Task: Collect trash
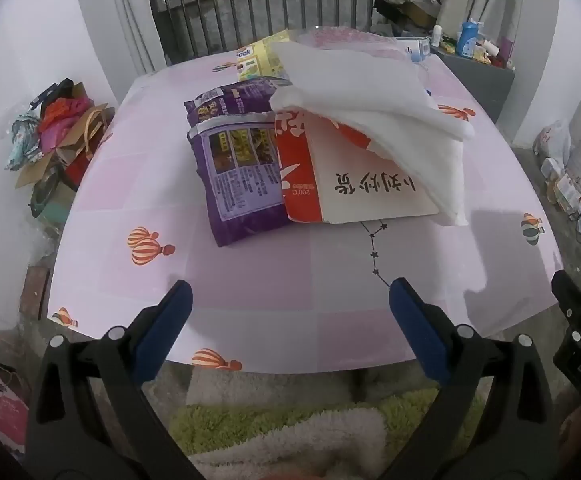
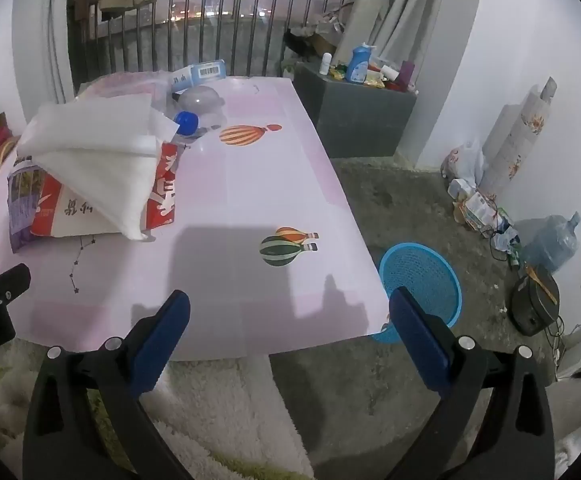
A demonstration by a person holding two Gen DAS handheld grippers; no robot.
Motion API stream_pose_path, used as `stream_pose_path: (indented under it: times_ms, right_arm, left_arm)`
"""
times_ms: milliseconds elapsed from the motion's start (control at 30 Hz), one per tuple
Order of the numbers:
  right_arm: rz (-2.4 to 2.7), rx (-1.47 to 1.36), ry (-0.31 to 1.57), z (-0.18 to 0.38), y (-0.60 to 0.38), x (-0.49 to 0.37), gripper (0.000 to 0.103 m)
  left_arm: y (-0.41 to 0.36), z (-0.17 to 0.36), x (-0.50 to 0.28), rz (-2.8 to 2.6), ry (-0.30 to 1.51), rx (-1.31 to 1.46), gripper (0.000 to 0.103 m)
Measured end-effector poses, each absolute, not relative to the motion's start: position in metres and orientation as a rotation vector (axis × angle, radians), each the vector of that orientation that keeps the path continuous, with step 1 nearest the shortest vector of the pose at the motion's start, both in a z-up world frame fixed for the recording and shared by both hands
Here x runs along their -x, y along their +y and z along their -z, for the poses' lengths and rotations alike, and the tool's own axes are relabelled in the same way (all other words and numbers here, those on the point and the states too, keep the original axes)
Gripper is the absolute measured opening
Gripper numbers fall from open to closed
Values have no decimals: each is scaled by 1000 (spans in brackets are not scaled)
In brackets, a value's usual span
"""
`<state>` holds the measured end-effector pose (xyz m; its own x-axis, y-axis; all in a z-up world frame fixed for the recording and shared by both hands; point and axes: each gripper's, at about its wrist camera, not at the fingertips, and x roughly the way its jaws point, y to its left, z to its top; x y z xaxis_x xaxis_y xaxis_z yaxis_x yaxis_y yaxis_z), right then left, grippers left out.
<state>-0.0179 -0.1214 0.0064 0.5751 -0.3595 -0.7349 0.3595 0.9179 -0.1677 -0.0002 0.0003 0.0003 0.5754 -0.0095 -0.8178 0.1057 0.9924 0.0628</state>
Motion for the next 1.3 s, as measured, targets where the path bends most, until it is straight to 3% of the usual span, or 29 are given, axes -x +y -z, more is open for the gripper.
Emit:
stream_pose_path:
  times_ms: [1300]
  right_arm:
    - [419, -30, 868, -4, -126, 15, 97]
  left_arm:
    - [5, 0, -3, 62, 958, -105, 94]
